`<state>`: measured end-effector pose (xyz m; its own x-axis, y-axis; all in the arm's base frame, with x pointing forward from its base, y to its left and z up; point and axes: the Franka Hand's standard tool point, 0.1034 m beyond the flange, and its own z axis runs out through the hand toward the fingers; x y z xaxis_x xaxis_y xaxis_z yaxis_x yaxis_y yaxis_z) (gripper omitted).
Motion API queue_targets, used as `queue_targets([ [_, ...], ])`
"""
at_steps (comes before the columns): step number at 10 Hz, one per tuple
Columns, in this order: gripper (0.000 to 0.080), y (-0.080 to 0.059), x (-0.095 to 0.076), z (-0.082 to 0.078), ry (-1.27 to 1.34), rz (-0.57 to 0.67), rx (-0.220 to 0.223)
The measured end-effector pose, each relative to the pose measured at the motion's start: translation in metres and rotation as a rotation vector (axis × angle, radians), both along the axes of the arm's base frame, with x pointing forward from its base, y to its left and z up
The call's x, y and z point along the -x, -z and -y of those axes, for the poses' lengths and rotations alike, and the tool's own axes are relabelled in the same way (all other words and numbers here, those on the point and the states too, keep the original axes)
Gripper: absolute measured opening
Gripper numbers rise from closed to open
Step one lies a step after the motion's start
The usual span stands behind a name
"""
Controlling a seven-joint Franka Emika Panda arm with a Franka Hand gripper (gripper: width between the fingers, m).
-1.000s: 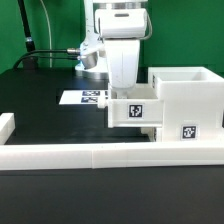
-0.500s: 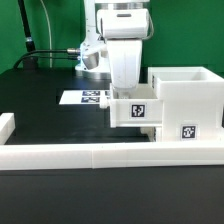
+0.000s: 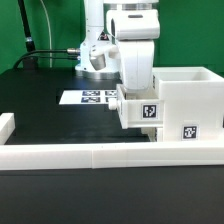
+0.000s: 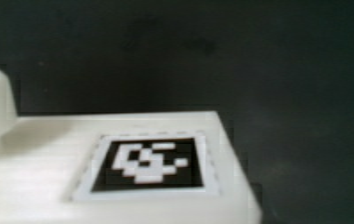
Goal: Assemble drawer
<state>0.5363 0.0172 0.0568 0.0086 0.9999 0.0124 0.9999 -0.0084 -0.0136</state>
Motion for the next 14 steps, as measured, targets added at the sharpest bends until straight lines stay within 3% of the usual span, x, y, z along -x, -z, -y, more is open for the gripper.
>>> queue_targets([
  [2,0.0044,0.000,0.000,0.001,0.002,0.001,0.000],
  [3,0.0222,-0.002,0.001,0.001,0.002,0.002,0.001],
  [4,0.0222,-0.004,0.001,0.001,0.004,0.005,0.002],
  [5,0.0422,-0.008,0.000,0.001,0.005,0.010,0.003],
  [6,0.0556,-0.011,0.000,0.001,0.006,0.016,0.005],
  [7,0.0556,-0.013,-0.001,0.002,0.007,0.018,0.006],
  [8,0.0633,-0.018,-0.001,0.003,0.008,0.018,0.009],
  [10,0.0645,-0.035,-0.002,0.008,0.010,0.018,0.020],
  [12,0.0649,-0.048,-0.001,0.032,-0.007,0.006,0.035],
  [14,0.0649,-0.048,0.000,0.046,0.001,0.003,0.033],
])
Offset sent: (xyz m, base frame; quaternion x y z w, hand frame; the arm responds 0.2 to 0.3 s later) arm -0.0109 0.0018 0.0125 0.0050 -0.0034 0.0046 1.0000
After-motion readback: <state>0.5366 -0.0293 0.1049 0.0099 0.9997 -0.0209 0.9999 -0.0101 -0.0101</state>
